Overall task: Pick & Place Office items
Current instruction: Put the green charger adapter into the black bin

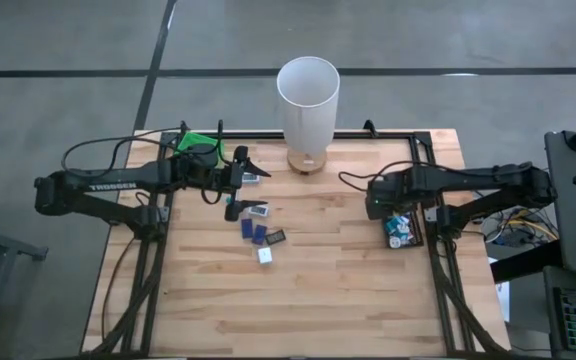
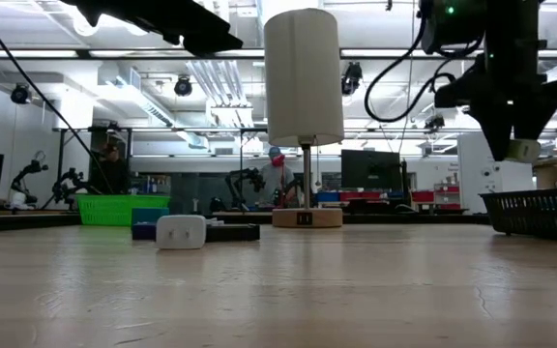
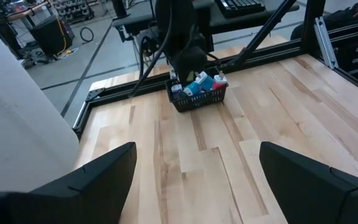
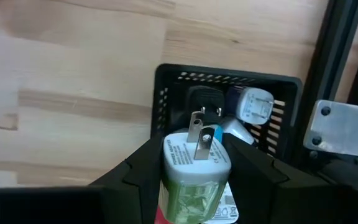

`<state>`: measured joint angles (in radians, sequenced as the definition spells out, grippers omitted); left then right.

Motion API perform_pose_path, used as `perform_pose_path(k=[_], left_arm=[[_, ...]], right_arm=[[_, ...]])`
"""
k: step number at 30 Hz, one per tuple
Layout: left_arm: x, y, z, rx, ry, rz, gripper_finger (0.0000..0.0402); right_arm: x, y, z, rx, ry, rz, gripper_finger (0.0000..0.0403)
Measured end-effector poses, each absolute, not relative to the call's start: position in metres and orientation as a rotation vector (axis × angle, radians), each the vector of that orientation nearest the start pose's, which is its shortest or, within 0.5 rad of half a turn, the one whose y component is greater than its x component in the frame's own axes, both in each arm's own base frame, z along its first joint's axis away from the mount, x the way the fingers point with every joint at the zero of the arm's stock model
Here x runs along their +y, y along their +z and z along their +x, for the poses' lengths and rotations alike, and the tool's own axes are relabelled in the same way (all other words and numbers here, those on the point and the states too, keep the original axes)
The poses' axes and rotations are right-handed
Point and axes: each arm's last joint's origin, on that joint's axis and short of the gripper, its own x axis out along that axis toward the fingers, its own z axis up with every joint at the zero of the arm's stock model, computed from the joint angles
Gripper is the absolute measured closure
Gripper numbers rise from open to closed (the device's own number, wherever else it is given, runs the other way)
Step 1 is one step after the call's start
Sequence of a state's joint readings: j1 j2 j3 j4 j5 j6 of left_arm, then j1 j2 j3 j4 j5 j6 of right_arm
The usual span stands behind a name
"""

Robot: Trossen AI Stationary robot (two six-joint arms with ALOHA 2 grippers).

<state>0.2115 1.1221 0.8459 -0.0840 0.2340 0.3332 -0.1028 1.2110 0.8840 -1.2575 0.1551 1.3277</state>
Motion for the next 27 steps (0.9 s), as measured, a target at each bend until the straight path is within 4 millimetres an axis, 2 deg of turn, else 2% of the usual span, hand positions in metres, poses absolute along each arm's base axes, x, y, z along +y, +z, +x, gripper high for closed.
perform_pose_path(k=[11, 16, 27], left_arm=[[0.045, 0.299, 0.243, 0.343, -0.08, 0.25, 0.0055], [0.045, 0.299, 0.243, 0.343, -0.08, 0.25, 0.0055], [0.045, 0.299, 0.243, 0.343, -0.08, 0.25, 0.0055]], right_arm=[[-0.021, 0.2, 0.159, 1.274, -1.291, 0.946, 0.0256], [-0.021, 0.19, 0.159, 1.248, -1.29, 0.957, 0.025], [-0.023, 0.191, 0.168, 1.17, -1.228, 0.962, 0.0247]])
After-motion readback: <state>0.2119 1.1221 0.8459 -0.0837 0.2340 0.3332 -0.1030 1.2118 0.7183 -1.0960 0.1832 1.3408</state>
